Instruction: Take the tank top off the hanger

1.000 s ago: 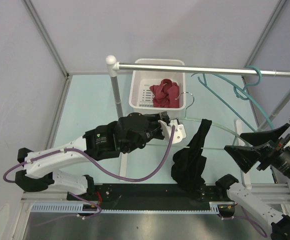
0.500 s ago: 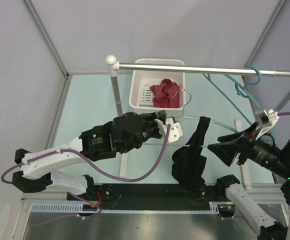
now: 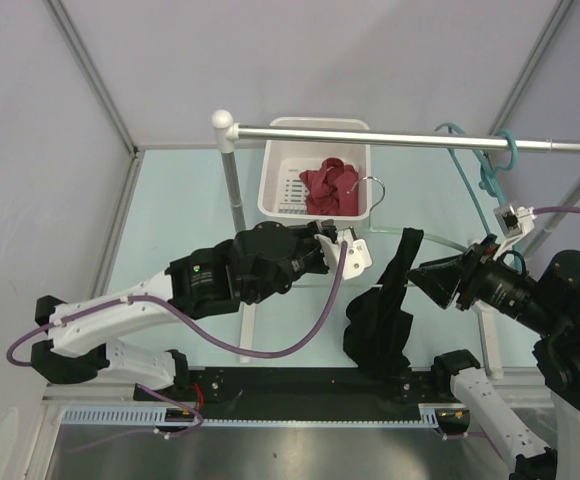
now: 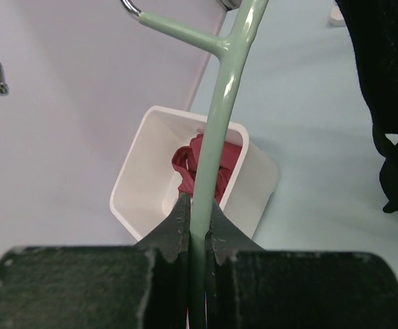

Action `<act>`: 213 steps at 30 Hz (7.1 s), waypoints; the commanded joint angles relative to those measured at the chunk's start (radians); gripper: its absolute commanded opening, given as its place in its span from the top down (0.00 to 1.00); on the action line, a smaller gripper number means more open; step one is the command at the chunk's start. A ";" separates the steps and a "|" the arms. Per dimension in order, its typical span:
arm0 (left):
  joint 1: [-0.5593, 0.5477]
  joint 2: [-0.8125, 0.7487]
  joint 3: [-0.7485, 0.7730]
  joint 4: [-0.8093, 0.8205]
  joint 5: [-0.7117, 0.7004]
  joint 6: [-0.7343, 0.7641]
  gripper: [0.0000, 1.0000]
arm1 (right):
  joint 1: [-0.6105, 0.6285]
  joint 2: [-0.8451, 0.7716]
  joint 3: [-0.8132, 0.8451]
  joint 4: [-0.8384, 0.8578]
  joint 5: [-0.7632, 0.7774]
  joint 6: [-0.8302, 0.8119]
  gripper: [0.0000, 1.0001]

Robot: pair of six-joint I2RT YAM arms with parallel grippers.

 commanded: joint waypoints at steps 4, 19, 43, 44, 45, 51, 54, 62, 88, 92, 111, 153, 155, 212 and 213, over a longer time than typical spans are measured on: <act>-0.005 0.011 0.073 0.086 0.066 -0.084 1.00 | -0.006 -0.005 -0.049 0.128 -0.032 0.048 0.53; -0.005 -0.046 -0.025 0.103 0.039 -0.086 1.00 | -0.006 -0.036 -0.010 0.081 0.063 0.019 1.00; 0.067 -0.137 -0.182 0.299 -0.130 -0.034 1.00 | 0.017 -0.259 0.122 -0.240 0.573 0.049 1.00; 0.067 -0.135 -0.176 0.299 -0.139 -0.037 1.00 | 0.017 -0.270 0.116 -0.238 0.634 0.053 1.00; 0.069 -0.132 -0.174 0.299 -0.147 -0.038 1.00 | 0.017 -0.282 0.112 -0.228 0.655 0.057 1.00; 0.070 -0.176 -0.240 0.302 -0.141 -0.017 1.00 | 0.077 -0.292 0.124 -0.223 0.783 0.126 1.00; 0.079 -0.210 -0.271 0.321 -0.146 -0.018 1.00 | 0.091 -0.293 0.107 -0.223 0.775 0.125 1.00; 0.082 -0.252 -0.238 0.304 -0.093 -0.063 1.00 | 0.089 -0.237 -0.036 -0.070 0.338 0.031 1.00; 0.082 -0.373 -0.329 0.196 0.291 0.134 1.00 | 0.218 0.027 0.572 -0.403 0.290 -0.020 0.00; 0.081 -0.356 -0.297 0.187 0.423 0.100 1.00 | 0.328 0.012 0.468 -0.329 0.246 0.034 0.00; 0.013 -0.091 -0.100 0.301 0.508 -0.006 1.00 | 0.261 -0.017 0.260 -0.300 -0.035 0.016 0.58; -0.109 -0.255 -0.565 0.423 0.257 -0.870 0.12 | 0.120 0.178 0.570 -0.166 0.499 0.283 1.00; -0.126 -0.207 -0.559 0.422 0.184 -0.893 0.09 | 0.097 0.187 0.576 -0.185 0.519 0.319 1.00; -0.076 0.577 -0.373 0.577 0.249 -0.999 1.00 | 0.063 0.036 0.636 -0.277 0.567 0.158 0.00; -0.072 0.557 -0.381 0.556 0.214 -0.977 1.00 | 0.081 0.030 0.636 -0.272 0.571 0.154 0.00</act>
